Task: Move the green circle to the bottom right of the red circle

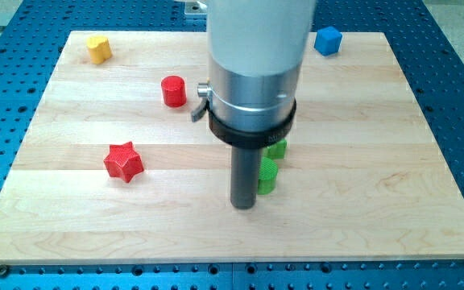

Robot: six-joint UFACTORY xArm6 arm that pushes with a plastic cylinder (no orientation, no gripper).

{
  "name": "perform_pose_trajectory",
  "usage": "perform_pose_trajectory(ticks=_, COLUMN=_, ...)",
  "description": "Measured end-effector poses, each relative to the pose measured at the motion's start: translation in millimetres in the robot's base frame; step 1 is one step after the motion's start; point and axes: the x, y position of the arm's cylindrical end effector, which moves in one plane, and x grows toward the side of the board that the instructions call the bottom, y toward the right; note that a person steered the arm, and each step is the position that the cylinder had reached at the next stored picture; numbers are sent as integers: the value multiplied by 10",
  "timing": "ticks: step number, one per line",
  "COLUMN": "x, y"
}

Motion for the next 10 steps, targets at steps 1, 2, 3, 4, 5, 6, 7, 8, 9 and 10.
perform_pose_trajectory(ticks=1, x=237, y=573)
perform_pose_trajectory(ticks=2, x=56, y=1010)
perform_pose_trajectory(ticks=3, x=-484, y=468)
perform_pose_trajectory(ticks=4, x=-630, y=-324)
perform_pose_trajectory(ticks=5, x=-109, y=549)
perform_pose_trajectory(ticks=6, x=-7, y=-471)
perform_pose_trajectory(ticks=7, x=-828, y=-1013)
perform_pose_trajectory(ticks=8, x=-683, y=-730)
perform_pose_trajectory(ticks=9, x=-831, y=-477)
perform_pose_trajectory(ticks=10, x=-1406, y=-645)
